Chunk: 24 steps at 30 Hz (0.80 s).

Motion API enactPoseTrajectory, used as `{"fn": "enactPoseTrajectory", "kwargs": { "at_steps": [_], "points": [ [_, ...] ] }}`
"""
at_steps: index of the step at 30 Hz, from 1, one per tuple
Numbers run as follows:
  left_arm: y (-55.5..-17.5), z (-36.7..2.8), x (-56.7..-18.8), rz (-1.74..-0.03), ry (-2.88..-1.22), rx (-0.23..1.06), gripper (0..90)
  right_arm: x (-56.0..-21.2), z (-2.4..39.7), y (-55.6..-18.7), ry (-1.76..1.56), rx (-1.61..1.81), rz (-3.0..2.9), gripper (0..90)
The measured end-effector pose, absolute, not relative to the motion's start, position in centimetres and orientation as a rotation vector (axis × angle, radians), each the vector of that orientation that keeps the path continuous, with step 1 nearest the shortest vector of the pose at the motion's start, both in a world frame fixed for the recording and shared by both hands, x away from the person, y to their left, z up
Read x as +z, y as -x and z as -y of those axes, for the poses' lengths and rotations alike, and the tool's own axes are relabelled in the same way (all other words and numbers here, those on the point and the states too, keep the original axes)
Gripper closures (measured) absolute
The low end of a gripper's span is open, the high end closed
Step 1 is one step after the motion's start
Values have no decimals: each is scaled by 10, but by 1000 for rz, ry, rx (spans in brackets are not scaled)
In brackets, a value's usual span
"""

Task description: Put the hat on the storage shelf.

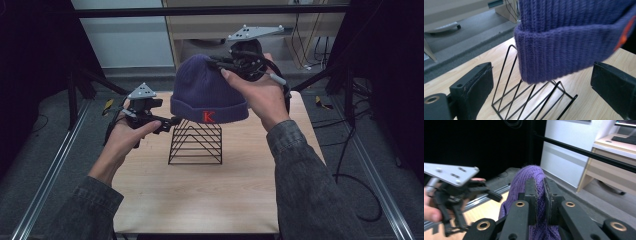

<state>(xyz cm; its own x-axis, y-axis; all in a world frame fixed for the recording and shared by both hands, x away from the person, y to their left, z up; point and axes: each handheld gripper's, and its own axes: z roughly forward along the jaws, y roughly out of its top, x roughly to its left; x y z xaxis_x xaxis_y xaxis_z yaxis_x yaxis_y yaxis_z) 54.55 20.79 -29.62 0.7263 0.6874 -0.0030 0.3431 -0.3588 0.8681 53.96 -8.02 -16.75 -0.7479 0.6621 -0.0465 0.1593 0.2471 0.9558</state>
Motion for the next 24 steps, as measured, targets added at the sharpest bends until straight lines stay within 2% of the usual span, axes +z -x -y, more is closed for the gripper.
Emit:
{"fn": "enactPoseTrajectory", "kwargs": {
  "at_steps": [9, 13, 16, 21, 24],
  "points": [
    [-553, -209, -305, -758, -1981, 384, 37, -169, 66, -536, -717, 1538, -2109, 822],
    [-556, -209, -306, -751, -1974, 332, 80, -171, 64, -538, -717, 1549, -2116, 822],
    [-556, -207, -307, -738, -1984, 326, 216, -174, 61, -539, -714, 1549, -2125, 822],
    [-554, -206, -306, -727, -2028, 369, 539, -177, 62, -541, -721, 1526, -2132, 822],
    [-551, -209, -303, -737, -2020, 388, 640, -178, 65, -543, -734, 1523, -2127, 822]
  ]
}}
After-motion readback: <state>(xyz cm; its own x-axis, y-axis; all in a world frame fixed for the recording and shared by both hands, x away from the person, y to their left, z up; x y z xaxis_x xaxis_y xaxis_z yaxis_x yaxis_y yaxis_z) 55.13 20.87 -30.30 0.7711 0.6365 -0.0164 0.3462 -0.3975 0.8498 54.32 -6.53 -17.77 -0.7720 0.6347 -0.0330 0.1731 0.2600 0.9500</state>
